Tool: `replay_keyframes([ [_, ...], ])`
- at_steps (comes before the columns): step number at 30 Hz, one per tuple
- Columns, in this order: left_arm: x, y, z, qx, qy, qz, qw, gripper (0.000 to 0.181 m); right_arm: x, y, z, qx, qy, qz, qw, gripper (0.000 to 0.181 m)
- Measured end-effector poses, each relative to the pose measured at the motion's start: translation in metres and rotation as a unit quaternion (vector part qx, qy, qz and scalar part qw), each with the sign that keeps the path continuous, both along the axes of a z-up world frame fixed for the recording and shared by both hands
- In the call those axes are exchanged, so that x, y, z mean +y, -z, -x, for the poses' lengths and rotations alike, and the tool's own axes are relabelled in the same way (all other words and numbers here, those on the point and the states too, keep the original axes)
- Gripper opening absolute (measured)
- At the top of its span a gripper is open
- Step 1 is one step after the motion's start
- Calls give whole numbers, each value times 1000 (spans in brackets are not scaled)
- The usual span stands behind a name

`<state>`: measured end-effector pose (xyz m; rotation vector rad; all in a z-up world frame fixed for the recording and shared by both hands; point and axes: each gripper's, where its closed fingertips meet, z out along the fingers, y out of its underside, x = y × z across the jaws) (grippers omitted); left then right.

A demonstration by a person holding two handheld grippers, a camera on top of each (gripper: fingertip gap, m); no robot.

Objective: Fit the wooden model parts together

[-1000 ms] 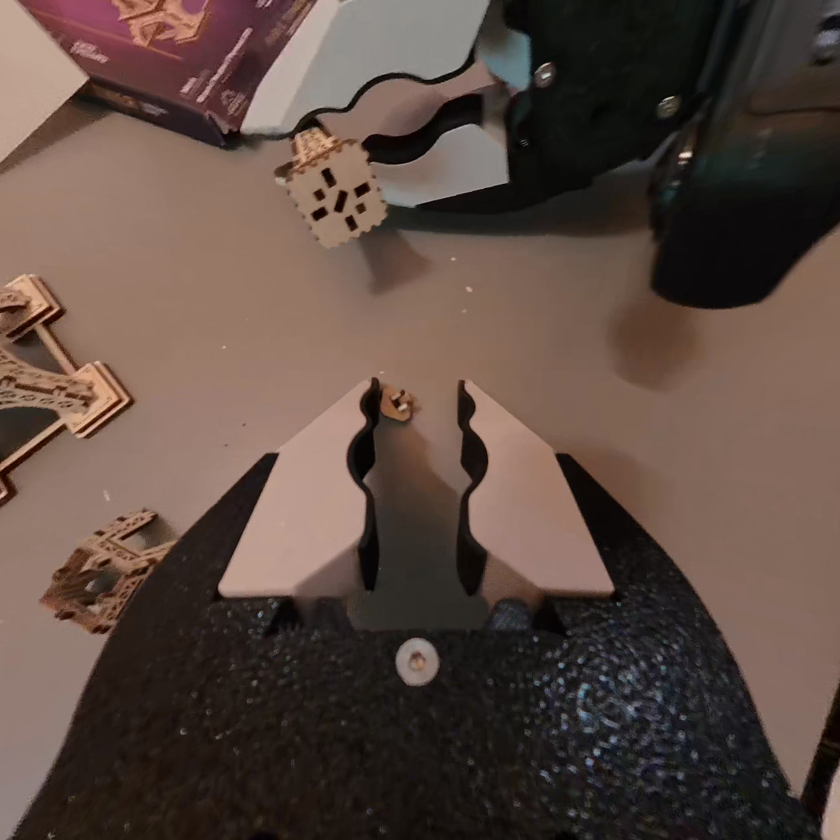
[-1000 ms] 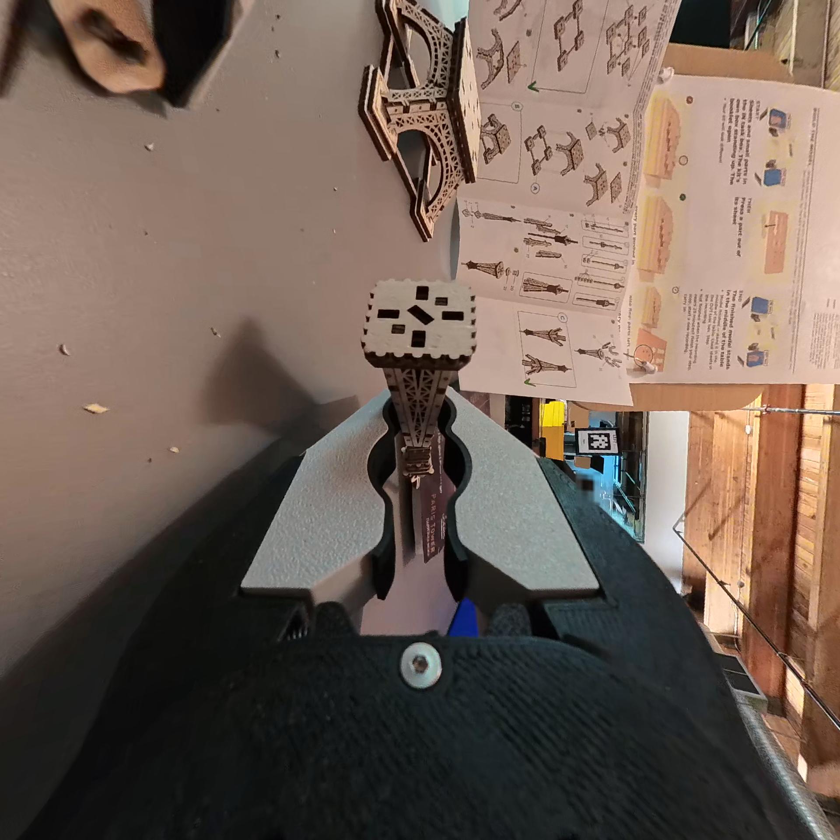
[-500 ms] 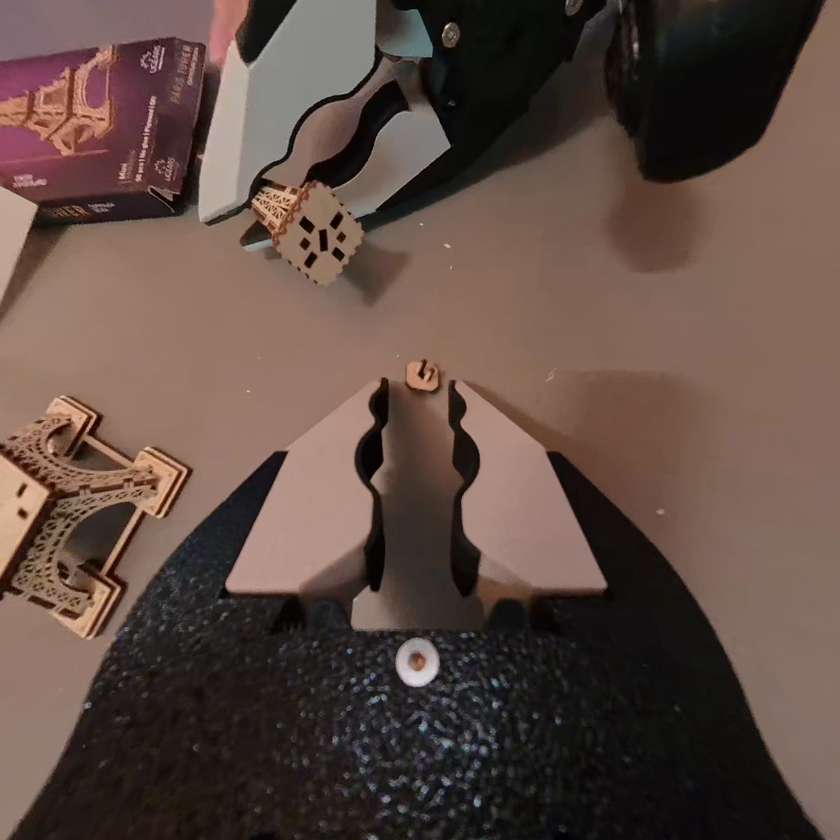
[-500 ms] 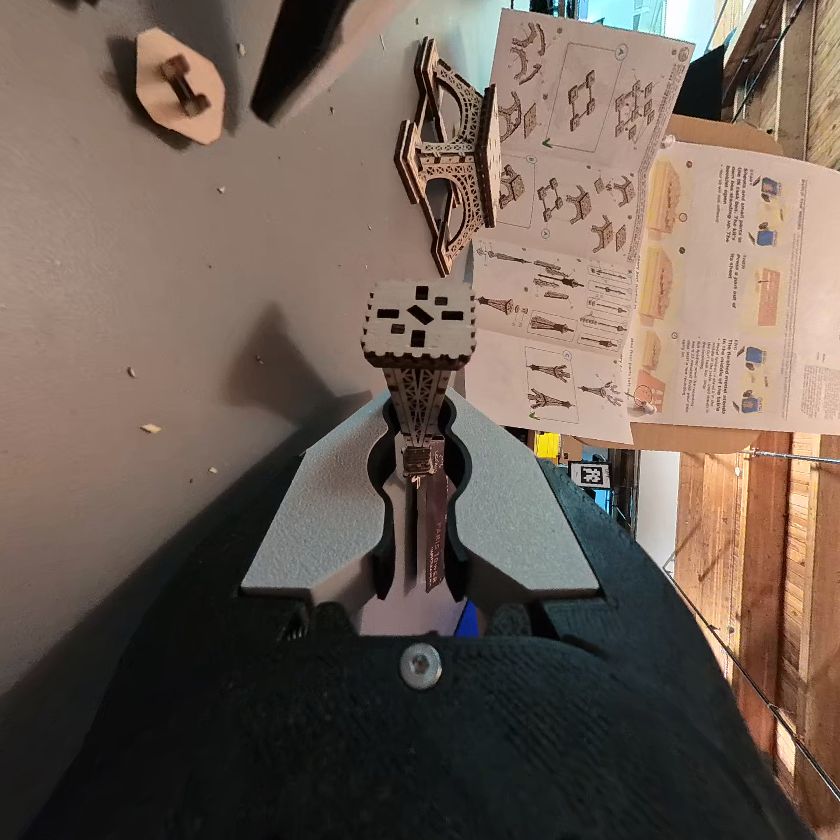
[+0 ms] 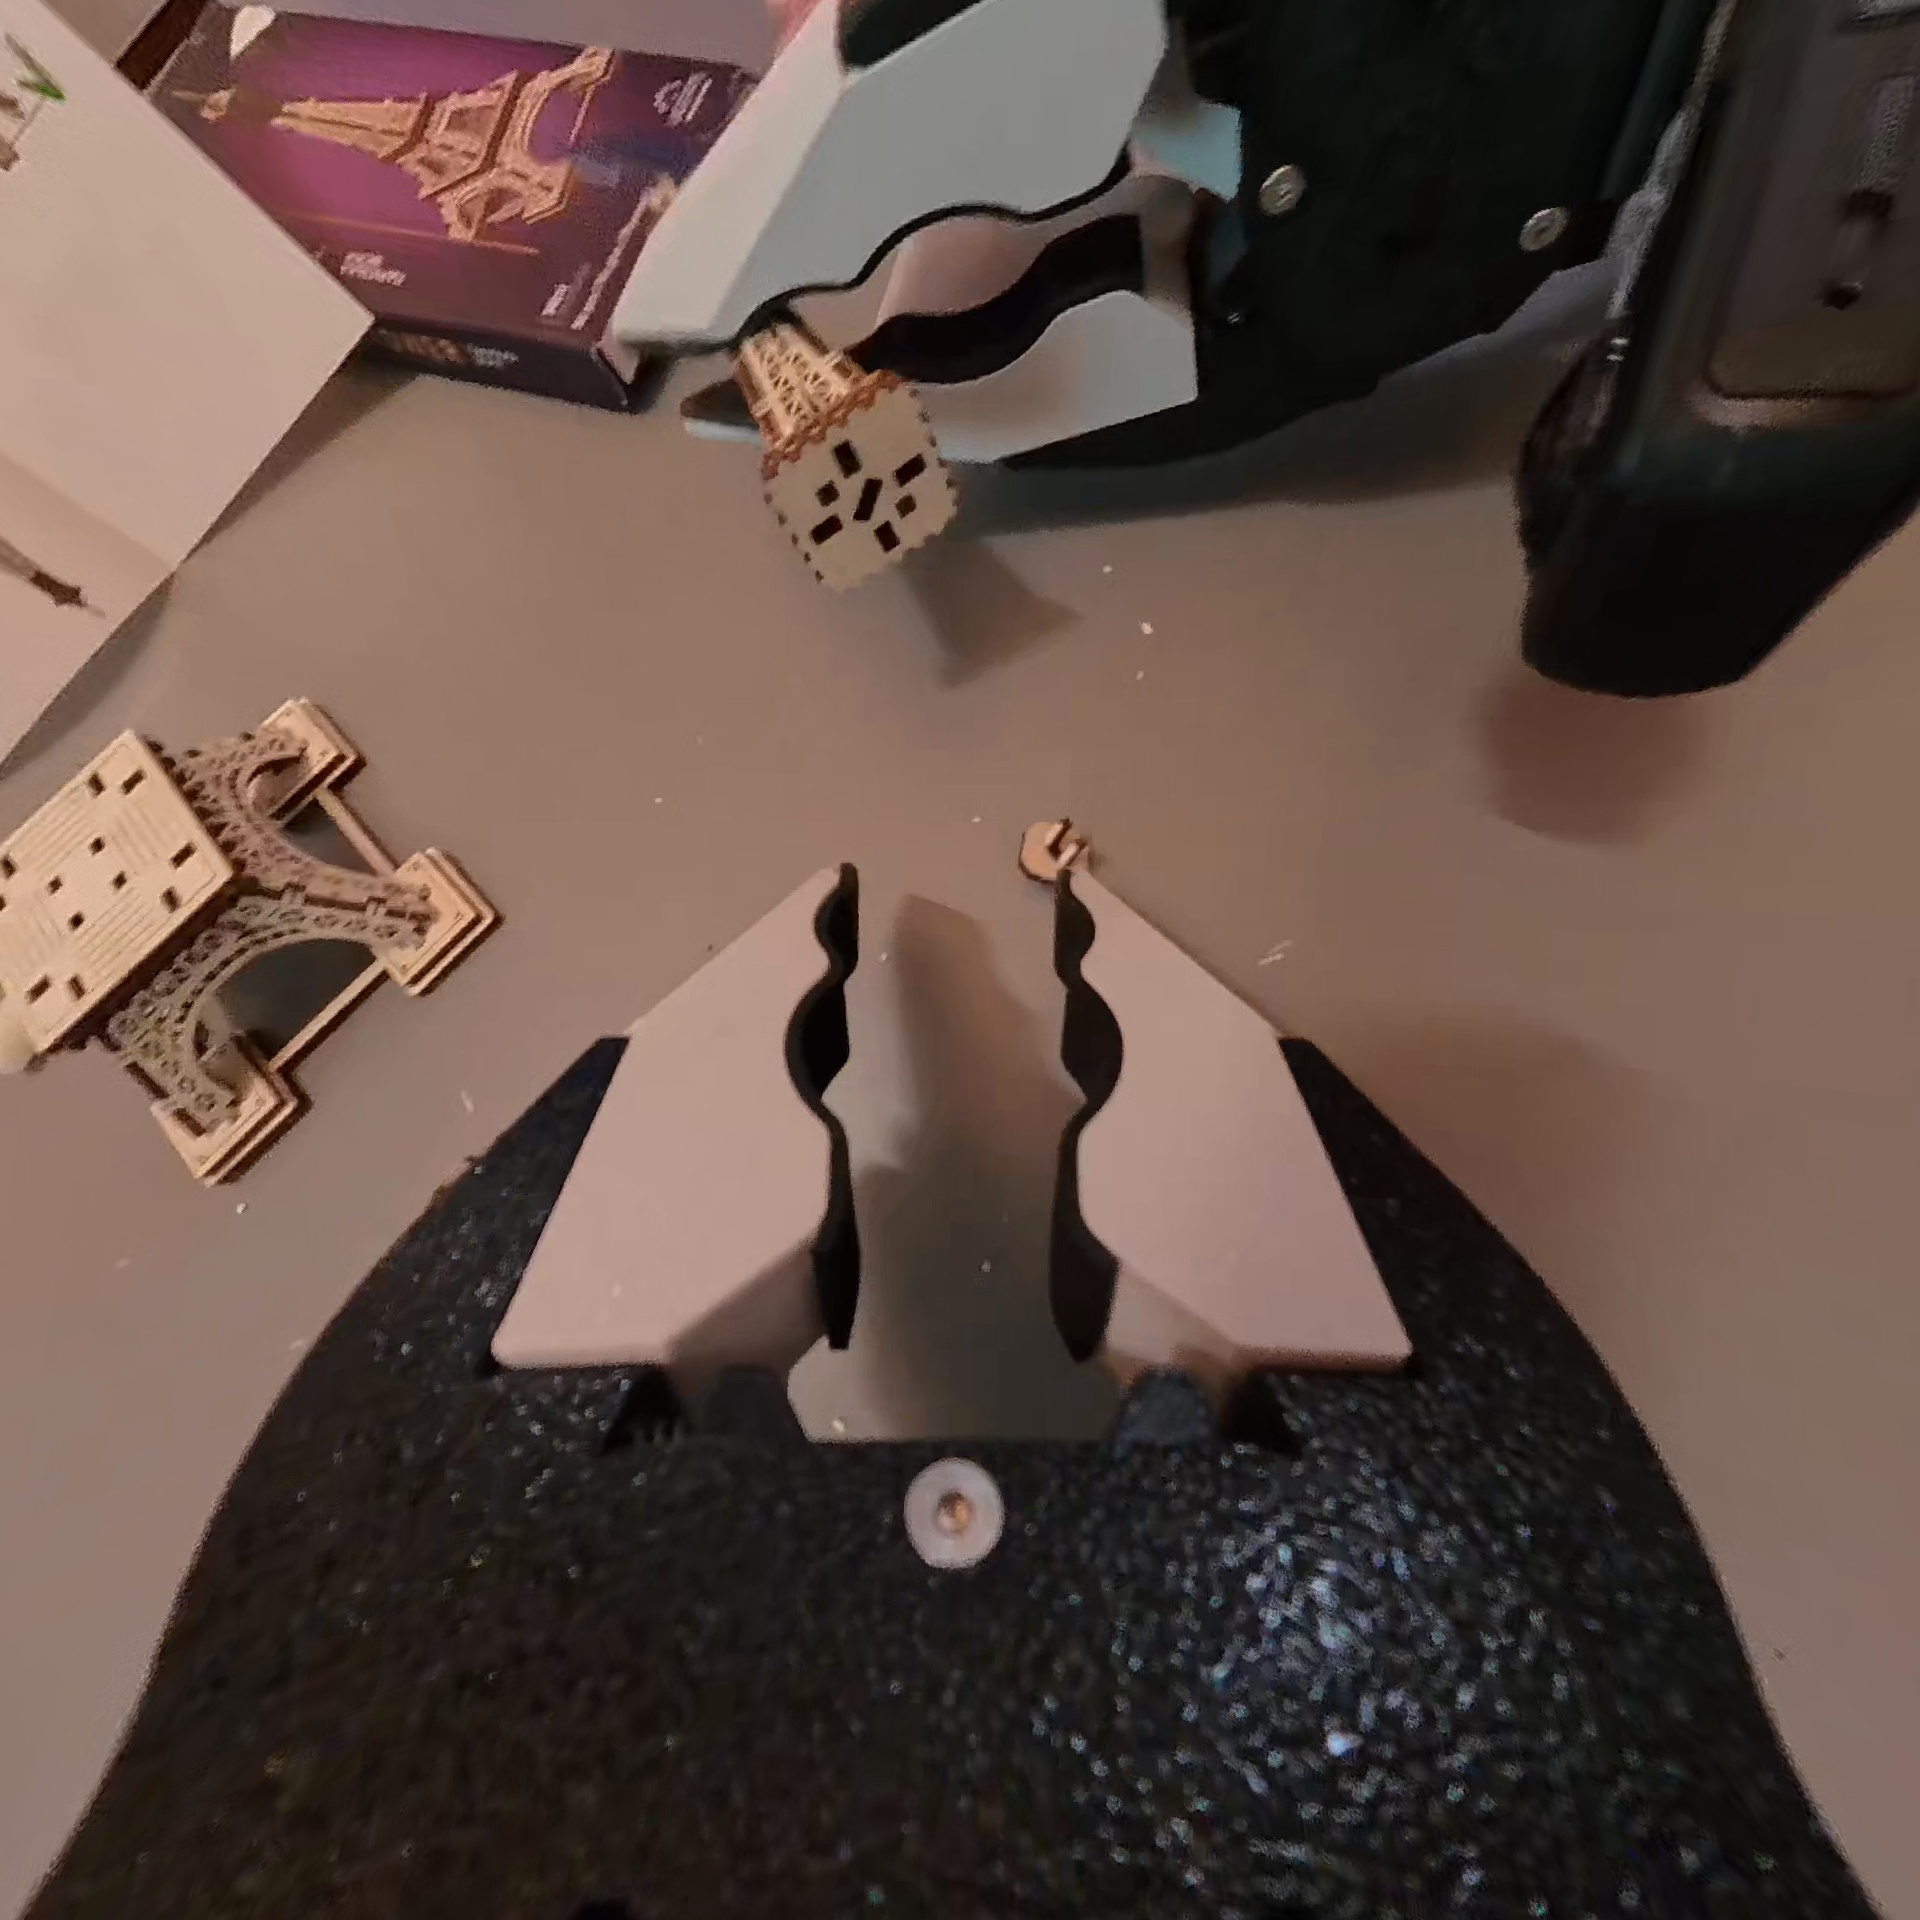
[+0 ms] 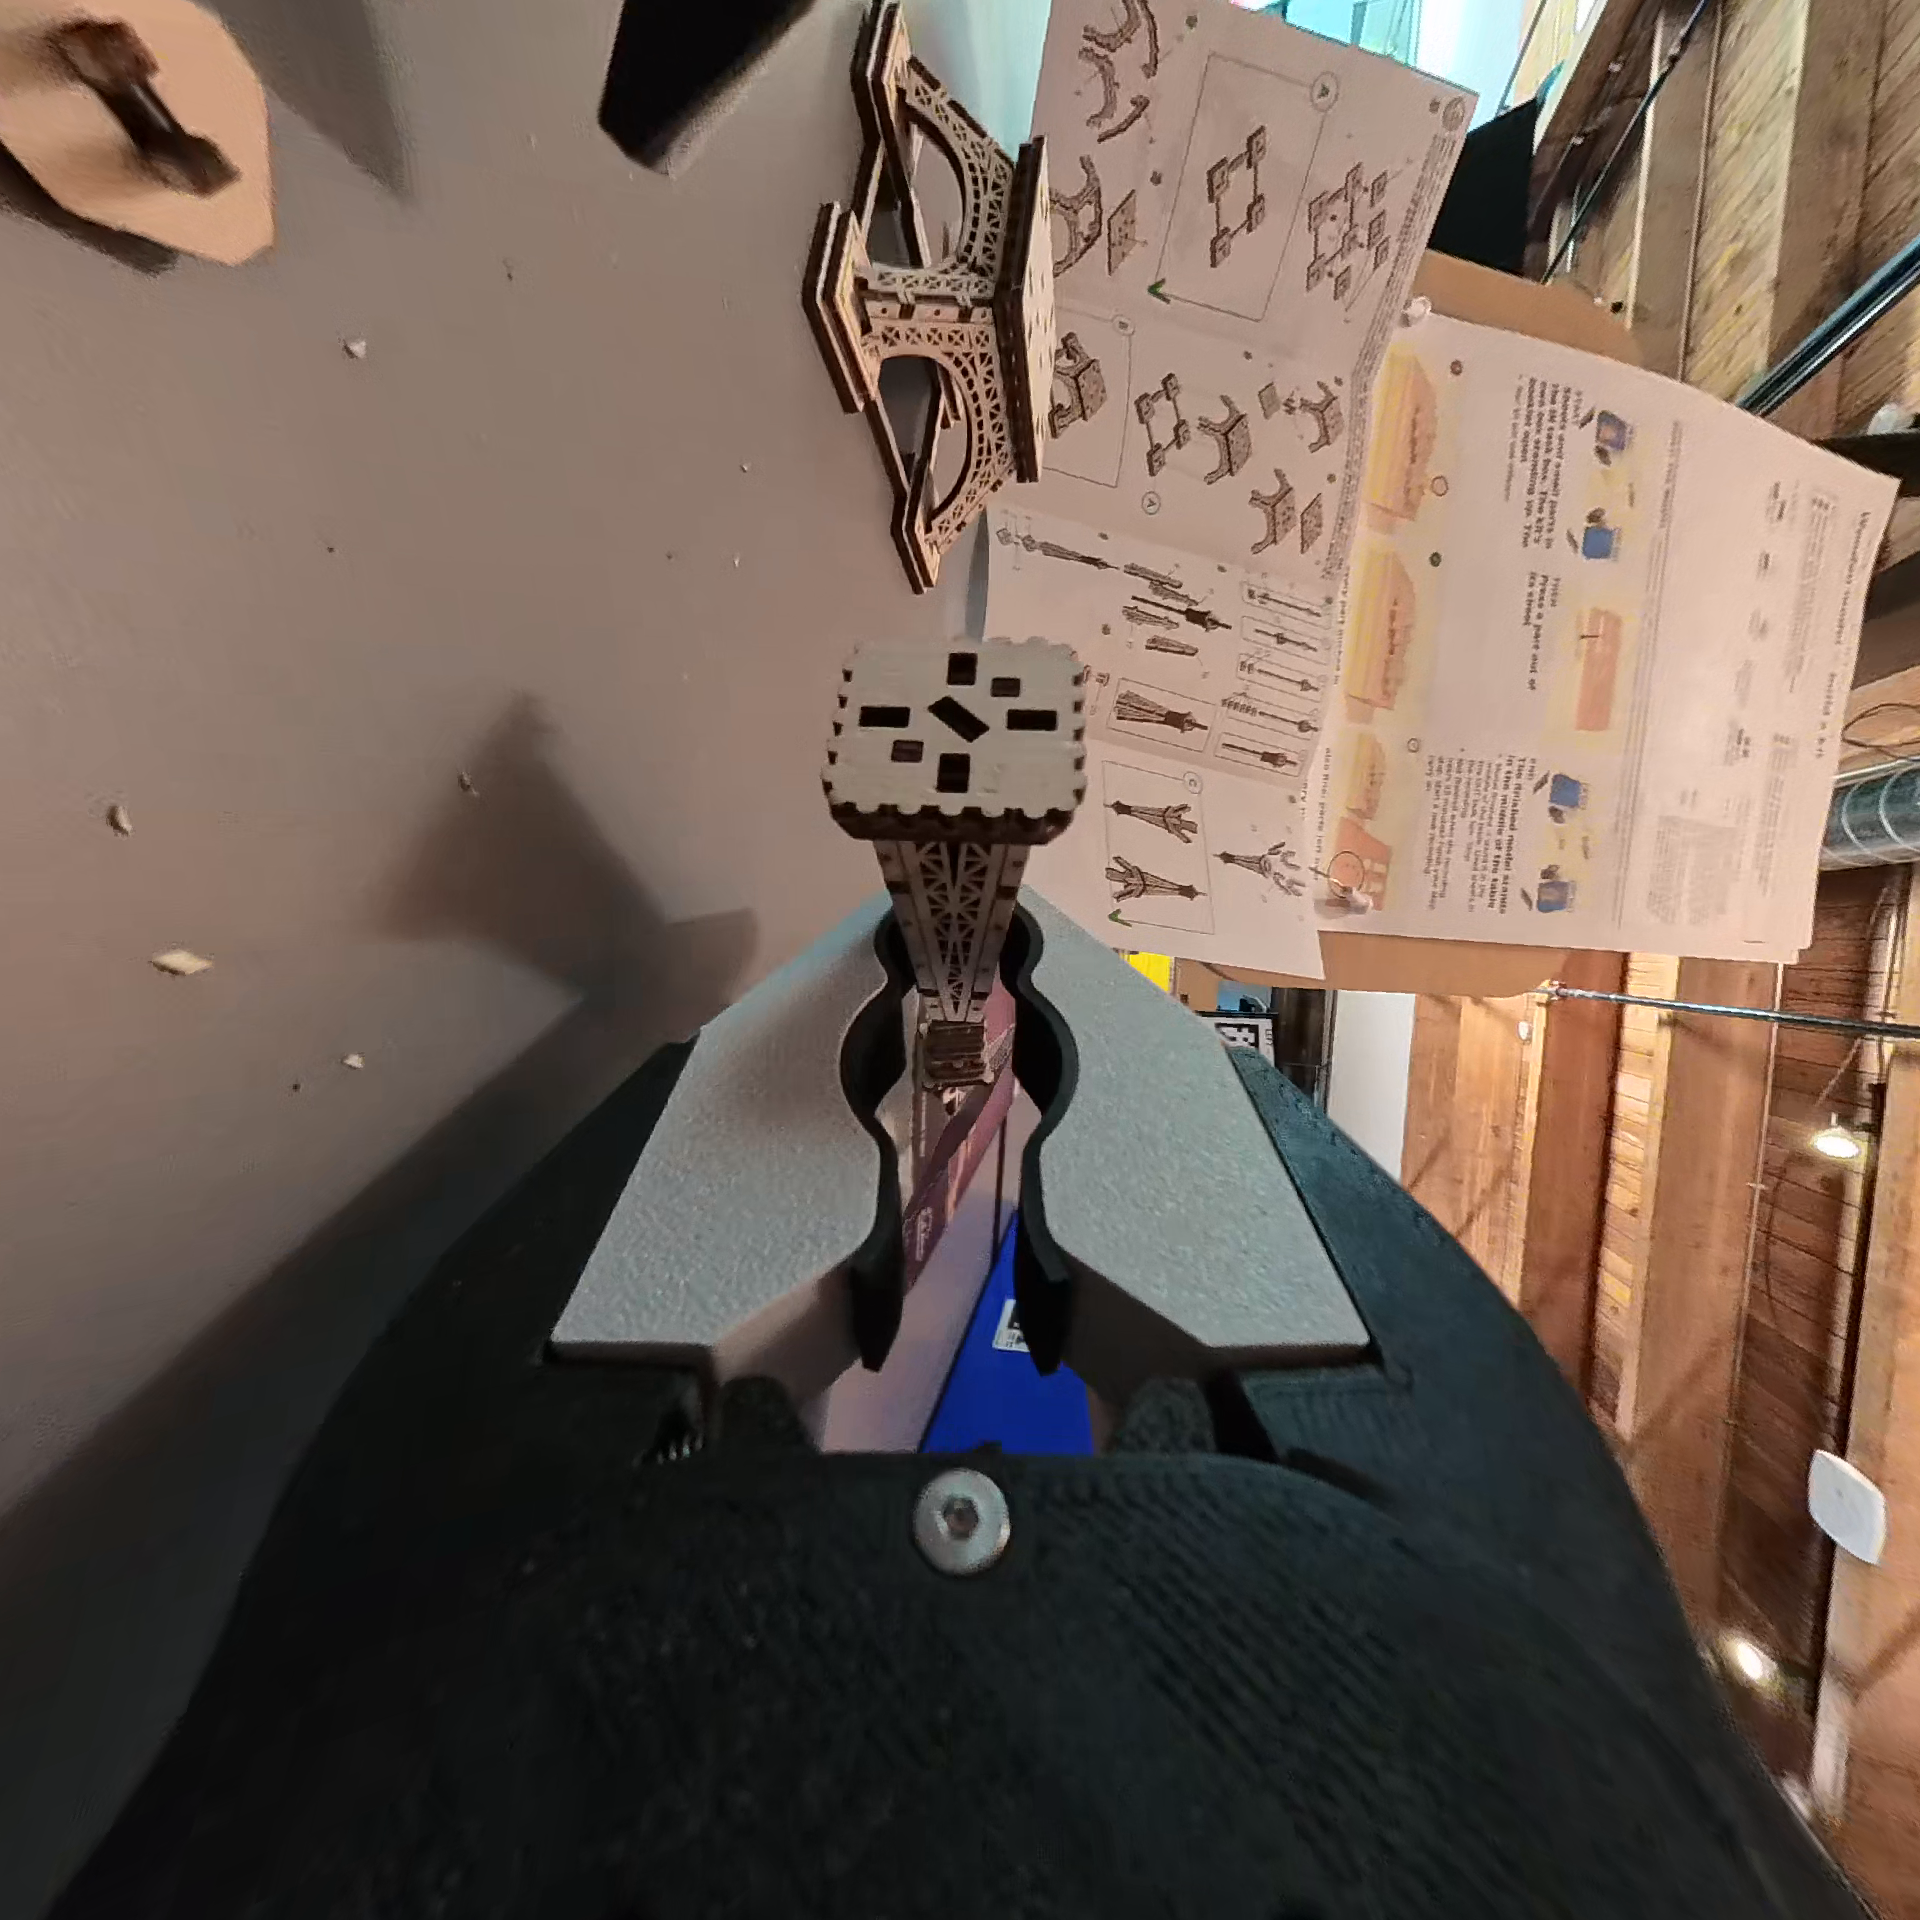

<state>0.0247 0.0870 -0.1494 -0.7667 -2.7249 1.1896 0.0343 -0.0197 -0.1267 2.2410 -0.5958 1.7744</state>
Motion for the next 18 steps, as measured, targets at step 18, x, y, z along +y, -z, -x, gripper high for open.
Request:
replay_keyframes([
  [18,-12,-53,17,33,-55,161,985,45,55,-64,-7,-107,-48,207,971,13],
])
